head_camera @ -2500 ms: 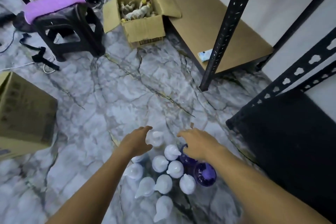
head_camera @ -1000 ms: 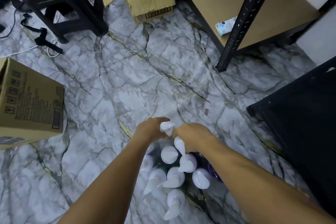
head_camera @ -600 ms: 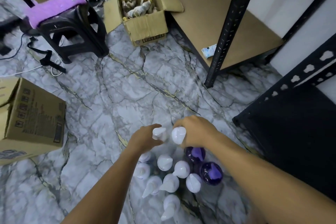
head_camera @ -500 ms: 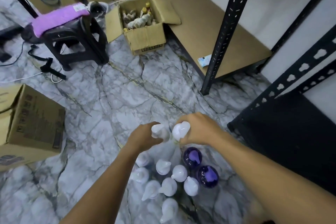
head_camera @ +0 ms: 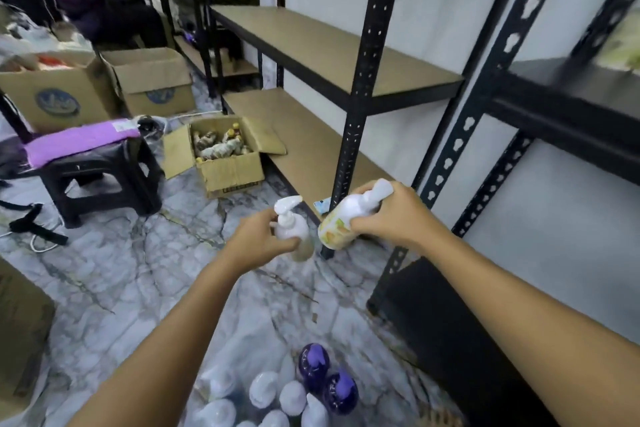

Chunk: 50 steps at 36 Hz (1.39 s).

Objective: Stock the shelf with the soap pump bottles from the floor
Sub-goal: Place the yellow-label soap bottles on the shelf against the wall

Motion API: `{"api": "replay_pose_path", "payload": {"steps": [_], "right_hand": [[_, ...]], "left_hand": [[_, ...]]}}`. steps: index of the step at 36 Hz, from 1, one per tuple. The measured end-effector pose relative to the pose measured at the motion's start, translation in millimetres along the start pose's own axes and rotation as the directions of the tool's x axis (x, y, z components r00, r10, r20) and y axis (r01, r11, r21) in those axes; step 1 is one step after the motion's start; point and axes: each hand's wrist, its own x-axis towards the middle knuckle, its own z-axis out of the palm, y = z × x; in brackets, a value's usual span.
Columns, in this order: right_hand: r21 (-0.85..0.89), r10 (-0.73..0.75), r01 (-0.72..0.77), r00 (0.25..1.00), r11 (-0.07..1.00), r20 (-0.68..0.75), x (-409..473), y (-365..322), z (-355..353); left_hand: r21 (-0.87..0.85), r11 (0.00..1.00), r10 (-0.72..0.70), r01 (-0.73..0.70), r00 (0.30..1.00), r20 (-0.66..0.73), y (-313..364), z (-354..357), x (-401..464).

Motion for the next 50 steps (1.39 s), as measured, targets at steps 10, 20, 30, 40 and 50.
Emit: {"api": "replay_pose_path", "payload": {"steps": [10,20,30,40,50], "right_hand": [[-0.073,-0.08,0.061,0.953,0.995,-0.291,-41,-61,-119],[-0.082,-0.135,0.108,0.818,0.991,-0.558,-92,-92,-238],[-0.111,-0.068,-0.021,0.675,0.994,-0.735,-125,-70,-340],[-0.125,-0.008,-0.149,0.608,0.981,-0.794,-122,-23,-413],[-0.115,0.034,-0.207,0.603,0.972,-0.797,-97,29,-451]], "left_hand": [[-0.167,0.954,0.23,-0.25,0.964,-0.133,123,-41,4],[-0.312,0.808,0.449,-0.5,0.865,-0.222,264,-53,2],[-0.385,0.692,0.574,-0.61,0.789,-0.218,384,-29,19],[-0.365,0.674,0.614,-0.642,0.762,-0.207,472,11,75],[-0.386,0.677,0.595,-0.627,0.775,-0.216,509,50,133]]}}
